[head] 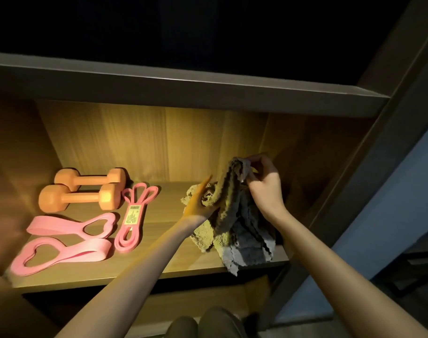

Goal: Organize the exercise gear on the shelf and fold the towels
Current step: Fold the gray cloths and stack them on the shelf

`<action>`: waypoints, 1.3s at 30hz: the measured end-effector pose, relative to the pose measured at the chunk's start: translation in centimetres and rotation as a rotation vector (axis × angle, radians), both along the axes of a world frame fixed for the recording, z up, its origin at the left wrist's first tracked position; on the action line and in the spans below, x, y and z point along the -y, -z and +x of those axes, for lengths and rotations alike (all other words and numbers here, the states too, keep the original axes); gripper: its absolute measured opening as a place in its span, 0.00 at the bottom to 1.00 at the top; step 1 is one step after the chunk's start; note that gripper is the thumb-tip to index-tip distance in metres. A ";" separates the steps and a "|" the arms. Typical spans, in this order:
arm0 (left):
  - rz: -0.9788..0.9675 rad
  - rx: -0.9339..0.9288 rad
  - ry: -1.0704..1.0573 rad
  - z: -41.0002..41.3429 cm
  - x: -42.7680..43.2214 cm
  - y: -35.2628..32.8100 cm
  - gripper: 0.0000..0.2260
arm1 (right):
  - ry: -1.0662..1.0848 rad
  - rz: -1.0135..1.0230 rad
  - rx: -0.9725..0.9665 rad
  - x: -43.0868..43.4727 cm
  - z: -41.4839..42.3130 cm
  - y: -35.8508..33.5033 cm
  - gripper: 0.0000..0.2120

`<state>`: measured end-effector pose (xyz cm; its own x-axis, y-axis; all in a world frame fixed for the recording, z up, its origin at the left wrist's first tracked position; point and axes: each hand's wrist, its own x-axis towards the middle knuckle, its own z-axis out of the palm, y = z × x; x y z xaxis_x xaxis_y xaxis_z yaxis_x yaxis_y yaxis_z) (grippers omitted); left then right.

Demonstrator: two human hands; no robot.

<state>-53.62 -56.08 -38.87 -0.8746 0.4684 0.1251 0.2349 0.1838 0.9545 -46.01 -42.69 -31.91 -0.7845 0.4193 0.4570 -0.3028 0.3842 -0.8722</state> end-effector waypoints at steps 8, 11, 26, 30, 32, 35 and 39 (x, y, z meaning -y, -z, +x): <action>0.075 -0.007 -0.199 1.9 5.3 -5.1 0.09 | 0.004 0.137 -0.080 2.7 2.4 -1.8 0.06; -0.004 -0.163 -0.266 2.1 7.7 -6.9 0.06 | -0.046 0.136 -0.044 3.3 3.9 -2.4 0.07; -0.070 -0.201 -0.162 6.6 15.3 -7.2 0.05 | -0.393 0.373 0.285 4.0 7.7 -0.2 0.18; -0.077 -0.119 -0.102 7.0 16.7 -5.7 0.08 | -0.342 0.192 0.324 4.1 7.8 1.0 0.05; -0.087 -0.016 -0.133 6.8 17.5 -4.7 0.01 | -0.276 0.170 0.351 3.8 7.5 1.5 0.07; -0.193 0.122 -0.162 6.7 18.8 -3.2 0.17 | -0.184 0.187 0.356 3.4 7.0 2.6 0.08; -0.251 0.242 -0.107 7.1 19.6 -2.0 0.23 | -0.036 0.129 0.368 2.8 6.5 3.9 0.17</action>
<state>-46.55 -75.71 -36.82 -0.9104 0.3629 -0.1986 -0.0249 0.4310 0.9020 -39.56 -45.46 -35.82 -0.9189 0.3462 0.1893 0.0063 0.4926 -0.8702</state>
